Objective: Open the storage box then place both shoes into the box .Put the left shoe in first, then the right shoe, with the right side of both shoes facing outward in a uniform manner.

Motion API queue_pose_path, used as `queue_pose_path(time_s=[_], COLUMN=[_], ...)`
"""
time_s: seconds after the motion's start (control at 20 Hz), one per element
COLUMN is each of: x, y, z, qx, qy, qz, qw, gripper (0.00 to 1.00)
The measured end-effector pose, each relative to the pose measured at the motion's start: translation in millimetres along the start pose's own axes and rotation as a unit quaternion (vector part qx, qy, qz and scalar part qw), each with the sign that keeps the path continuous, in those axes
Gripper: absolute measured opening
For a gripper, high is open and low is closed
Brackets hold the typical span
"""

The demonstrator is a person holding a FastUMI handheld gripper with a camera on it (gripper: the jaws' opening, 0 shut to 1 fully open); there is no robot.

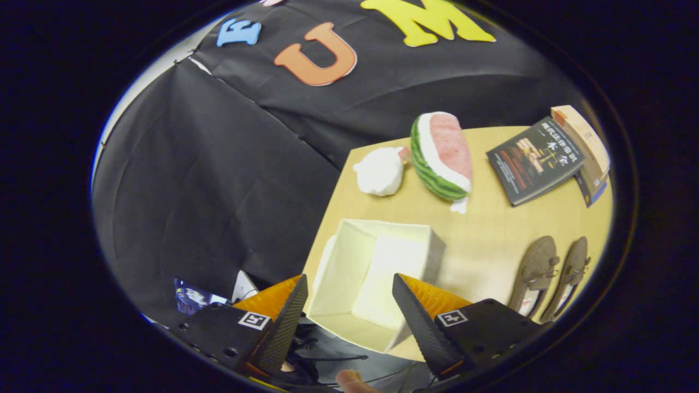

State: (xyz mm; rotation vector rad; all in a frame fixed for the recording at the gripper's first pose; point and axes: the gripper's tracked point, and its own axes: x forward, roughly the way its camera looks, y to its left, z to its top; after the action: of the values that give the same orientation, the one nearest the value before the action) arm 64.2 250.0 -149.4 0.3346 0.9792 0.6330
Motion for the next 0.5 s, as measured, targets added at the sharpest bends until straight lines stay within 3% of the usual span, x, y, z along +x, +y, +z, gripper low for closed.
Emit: queue_pose_path(time_s=[0.3,0.5], x=[-54,-68], y=[-136,-210], z=[-20,-54], qx=[-0.019,-0.005], qy=[-0.029,-0.017], qz=[-0.096,-0.136], qw=[0.995,0.991], gripper=[0.95,0.95])
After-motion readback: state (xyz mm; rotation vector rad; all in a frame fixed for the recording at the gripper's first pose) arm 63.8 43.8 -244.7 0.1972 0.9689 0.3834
